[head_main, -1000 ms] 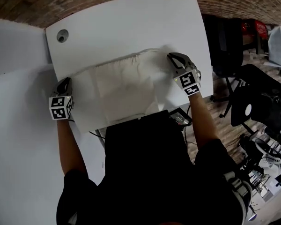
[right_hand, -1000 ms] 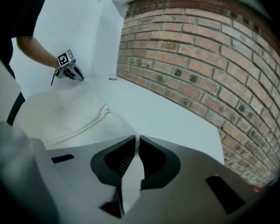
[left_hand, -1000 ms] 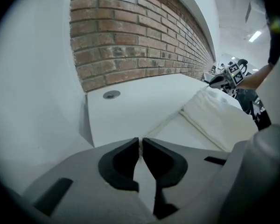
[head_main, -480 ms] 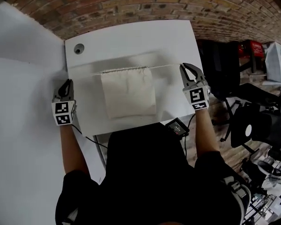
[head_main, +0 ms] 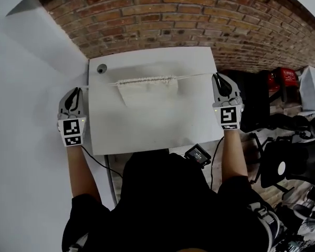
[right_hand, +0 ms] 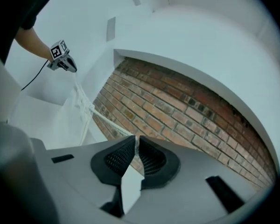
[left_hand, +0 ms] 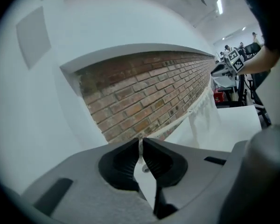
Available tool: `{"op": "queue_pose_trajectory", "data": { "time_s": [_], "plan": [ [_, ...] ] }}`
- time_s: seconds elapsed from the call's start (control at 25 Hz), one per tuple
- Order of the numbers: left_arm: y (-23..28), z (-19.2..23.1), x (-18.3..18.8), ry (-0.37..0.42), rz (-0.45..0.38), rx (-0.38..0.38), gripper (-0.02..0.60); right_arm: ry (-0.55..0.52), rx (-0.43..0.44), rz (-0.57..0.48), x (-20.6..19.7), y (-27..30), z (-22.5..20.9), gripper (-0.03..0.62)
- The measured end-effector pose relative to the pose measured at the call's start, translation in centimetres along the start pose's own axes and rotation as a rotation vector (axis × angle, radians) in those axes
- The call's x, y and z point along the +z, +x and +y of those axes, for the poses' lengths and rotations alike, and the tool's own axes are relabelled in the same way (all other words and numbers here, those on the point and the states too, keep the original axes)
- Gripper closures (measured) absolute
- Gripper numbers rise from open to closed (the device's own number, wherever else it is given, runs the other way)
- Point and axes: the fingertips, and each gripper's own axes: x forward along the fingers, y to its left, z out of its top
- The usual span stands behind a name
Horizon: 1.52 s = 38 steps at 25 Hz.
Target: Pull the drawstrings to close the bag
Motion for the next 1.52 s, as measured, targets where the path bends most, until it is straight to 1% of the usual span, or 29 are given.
{"op": "queue_pose_trajectory", "data": {
  "time_s": [0.12,0.36,0.56,0.72,1.0,1.52],
  "plan": [
    [-1.8,0.5,3.0,0.035,-0.051,0.056,0.545,0.014,-0.047,-0.063,1.9,-1.5,-2.5,0.560],
    [-4.7,1.5,8.9,0.065,-0.169,0.167,0.545,0.081,-0.134,-0.189,6.0,-4.6,-7.0,0.560],
    [-7.5,2.5,13.0,0.088,-0.240,0.253,0.545,0.053,-0.185,-0.257,9.3,-6.7,-10.1,0.562],
    [-9.5,3.0,15.5,0.108,-0.286,0.300,0.545,0.048,-0.222,-0.298,11.2,-8.5,-11.8,0.562],
    [-12.5,3.8,17.3,0.099,-0.339,0.368,0.545,0.100,-0.262,-0.334,12.5,-9.9,-13.2,0.562],
    [-14.0,5.6,17.4,0.036,-0.377,0.401,0.545,0.114,-0.288,-0.328,12.8,-10.7,-14.0,0.562]
  ]
}}
